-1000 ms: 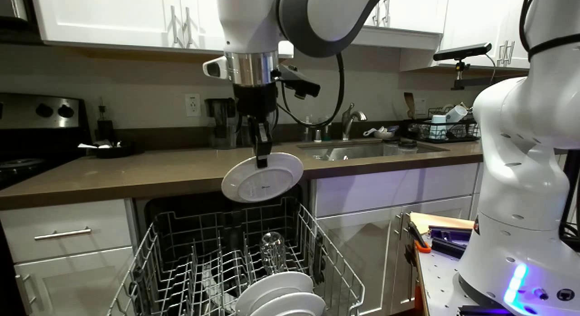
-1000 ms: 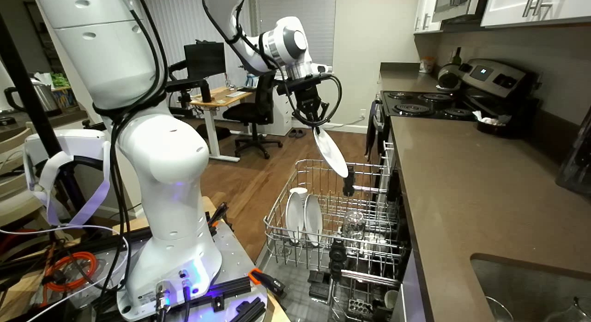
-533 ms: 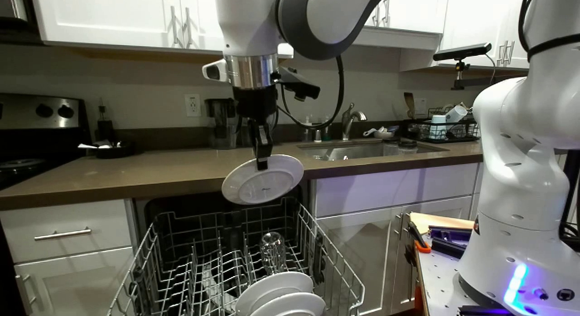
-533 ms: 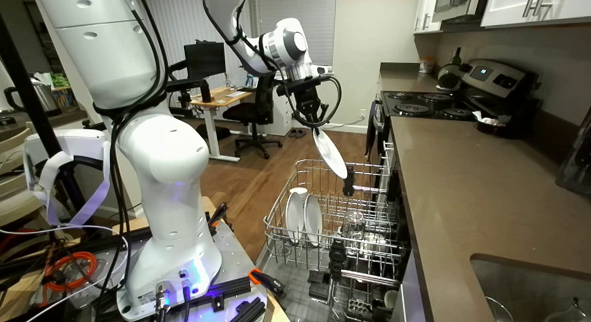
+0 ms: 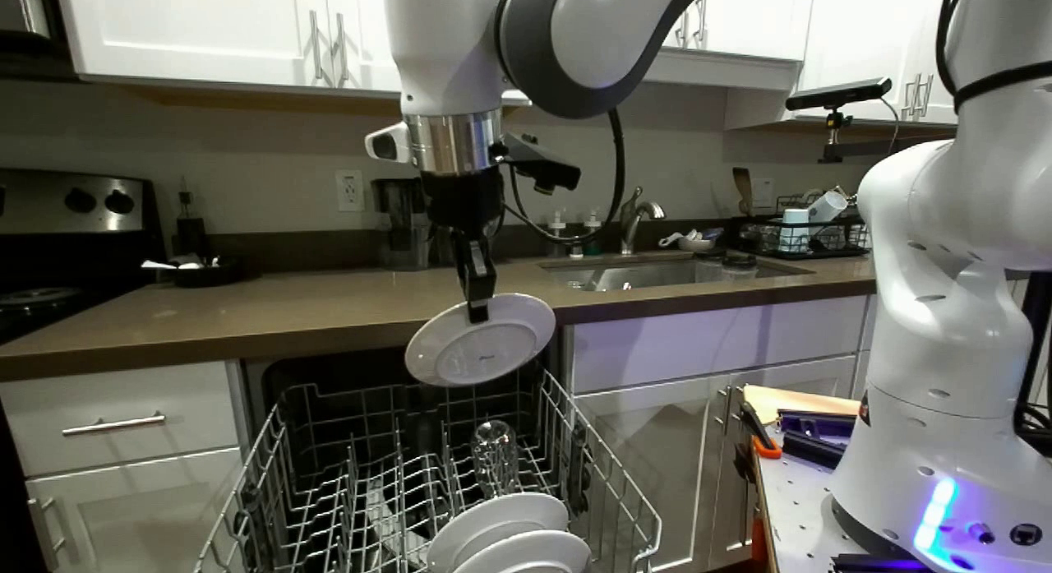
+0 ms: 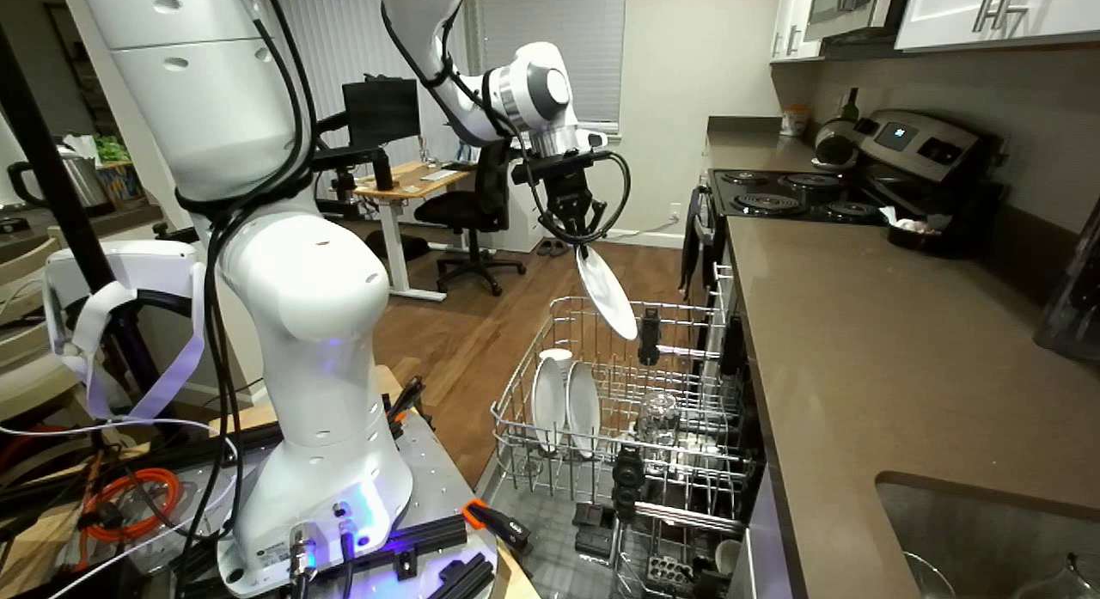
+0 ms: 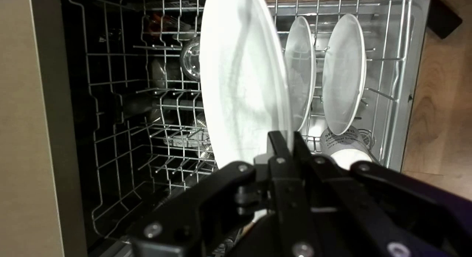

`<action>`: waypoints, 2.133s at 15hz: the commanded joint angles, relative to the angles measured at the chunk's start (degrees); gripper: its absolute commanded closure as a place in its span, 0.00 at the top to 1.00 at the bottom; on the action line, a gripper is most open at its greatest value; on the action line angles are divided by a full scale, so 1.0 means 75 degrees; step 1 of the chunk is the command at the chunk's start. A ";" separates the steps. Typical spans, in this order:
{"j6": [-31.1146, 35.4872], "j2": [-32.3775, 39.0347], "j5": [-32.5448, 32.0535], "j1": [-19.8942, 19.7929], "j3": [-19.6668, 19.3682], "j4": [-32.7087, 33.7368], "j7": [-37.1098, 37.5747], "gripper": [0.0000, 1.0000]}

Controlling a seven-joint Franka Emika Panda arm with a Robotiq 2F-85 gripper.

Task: Remove the plate from the countertop and put it in the middle of the two plates in the dishwasher

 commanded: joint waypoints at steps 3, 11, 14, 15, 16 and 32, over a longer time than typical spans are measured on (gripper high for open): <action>-0.0136 -0.0230 0.0855 0.0112 0.0110 -0.0159 -0.0508 0.04; -0.0343 -0.0285 0.2051 0.0208 0.0135 -0.0444 -0.0878 0.04; -0.0454 -0.0281 0.2352 0.0193 0.0114 -0.0454 -0.0921 0.04; -0.0492 -0.0274 0.2438 0.0190 0.0109 -0.0450 -0.0937 0.04; -0.0518 -0.0233 0.2502 0.0183 0.0100 -0.0421 -0.0961 0.04; -0.0069 0.0337 0.3162 0.0084 -0.0094 -0.0399 -0.1702 0.04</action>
